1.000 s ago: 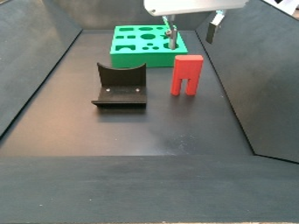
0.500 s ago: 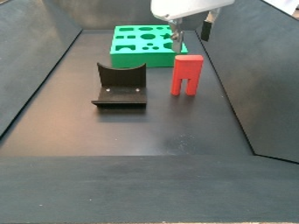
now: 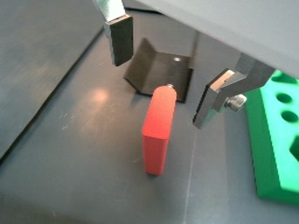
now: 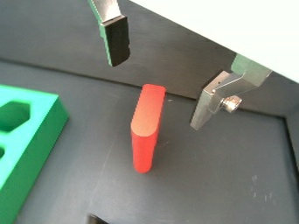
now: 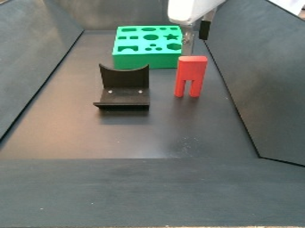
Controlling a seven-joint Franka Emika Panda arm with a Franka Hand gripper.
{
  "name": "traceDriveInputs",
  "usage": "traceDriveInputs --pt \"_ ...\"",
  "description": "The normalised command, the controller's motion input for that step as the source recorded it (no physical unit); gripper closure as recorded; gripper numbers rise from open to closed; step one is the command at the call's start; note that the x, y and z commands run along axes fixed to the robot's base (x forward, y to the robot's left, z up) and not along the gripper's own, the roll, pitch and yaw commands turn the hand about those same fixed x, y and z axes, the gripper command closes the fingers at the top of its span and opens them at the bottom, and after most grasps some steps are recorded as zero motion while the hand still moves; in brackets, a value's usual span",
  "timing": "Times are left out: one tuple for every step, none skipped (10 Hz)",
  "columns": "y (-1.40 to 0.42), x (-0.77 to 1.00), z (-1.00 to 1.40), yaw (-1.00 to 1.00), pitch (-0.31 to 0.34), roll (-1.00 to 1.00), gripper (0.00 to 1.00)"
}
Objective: Pick up the square-circle object. Move up. Rotate the square-circle object. Move to above the board. Insert the square-circle object.
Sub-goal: Rotate the square-circle object.
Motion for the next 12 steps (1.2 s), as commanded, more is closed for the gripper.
traceDriveInputs --pt "0.0 0.03 -0.03 1.0 0.005 0.0 0.0" --pt "0.0 0.03 -0.03 1.0 0.006 0.0 0.0" --pt "0.0 0.03 -0.03 1.0 0.006 0.0 0.0" --pt "0.0 0.03 -0.03 1.0 0.006 0.0 0.0" --pt "0.0 0.03 -0.03 1.0 0.006 0.0 0.0" --pt "0.0 0.03 -0.03 1.0 0.006 0.0 0.0" --pt "0.0 0.03 -0.03 1.0 0.007 0.0 0.0" --pt "0.0 0.03 -0.03 1.0 0.007 0.0 0.0" --pt "0.0 0.03 -0.03 1.0 0.007 0.0 0.0" --pt "0.0 0.03 -0.03 1.0 0.008 0.0 0.0" --pt "0.0 0.03 -0.03 1.0 0.008 0.0 0.0" --pt "0.0 0.03 -0.03 1.0 0.008 0.0 0.0"
